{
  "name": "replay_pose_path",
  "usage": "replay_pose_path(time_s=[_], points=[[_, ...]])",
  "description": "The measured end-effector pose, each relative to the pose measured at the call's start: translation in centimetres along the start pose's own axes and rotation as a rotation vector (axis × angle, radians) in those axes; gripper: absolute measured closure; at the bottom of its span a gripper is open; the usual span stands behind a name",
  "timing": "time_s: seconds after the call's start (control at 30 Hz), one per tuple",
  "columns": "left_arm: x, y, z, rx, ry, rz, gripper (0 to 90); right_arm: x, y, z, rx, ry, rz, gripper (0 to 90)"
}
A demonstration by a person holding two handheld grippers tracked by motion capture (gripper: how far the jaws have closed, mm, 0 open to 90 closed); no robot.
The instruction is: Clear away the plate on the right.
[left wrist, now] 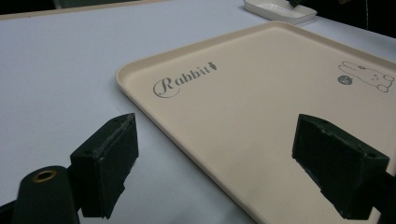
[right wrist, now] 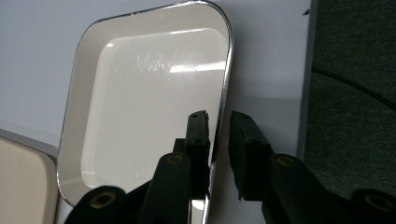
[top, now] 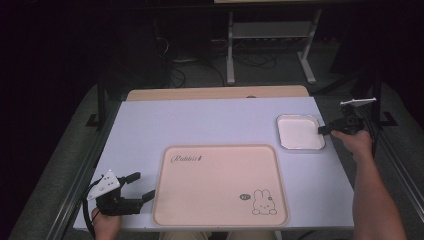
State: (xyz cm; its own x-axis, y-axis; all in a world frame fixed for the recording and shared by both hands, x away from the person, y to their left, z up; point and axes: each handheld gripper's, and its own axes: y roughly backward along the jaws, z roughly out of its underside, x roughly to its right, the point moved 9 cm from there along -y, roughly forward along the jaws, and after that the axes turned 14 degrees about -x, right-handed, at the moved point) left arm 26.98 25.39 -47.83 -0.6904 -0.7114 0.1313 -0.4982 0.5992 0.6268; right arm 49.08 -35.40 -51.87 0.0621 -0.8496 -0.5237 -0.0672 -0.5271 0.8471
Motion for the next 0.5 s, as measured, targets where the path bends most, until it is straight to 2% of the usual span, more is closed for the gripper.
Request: replay_pose_path(time_s=[0.17,0.5], points=[[-0.02,0.08,-0.02,0.001,-0.001,0.001,14.0,-0.16,-0.53,-0.12,-0.001,-0.021,0.02,83.5],[0.12,0.16,-0.17,0.011,-0.007,-0.003,14.0,-0.68,-0.99,-0.19,0.023,-0.043,0.053,88.0]])
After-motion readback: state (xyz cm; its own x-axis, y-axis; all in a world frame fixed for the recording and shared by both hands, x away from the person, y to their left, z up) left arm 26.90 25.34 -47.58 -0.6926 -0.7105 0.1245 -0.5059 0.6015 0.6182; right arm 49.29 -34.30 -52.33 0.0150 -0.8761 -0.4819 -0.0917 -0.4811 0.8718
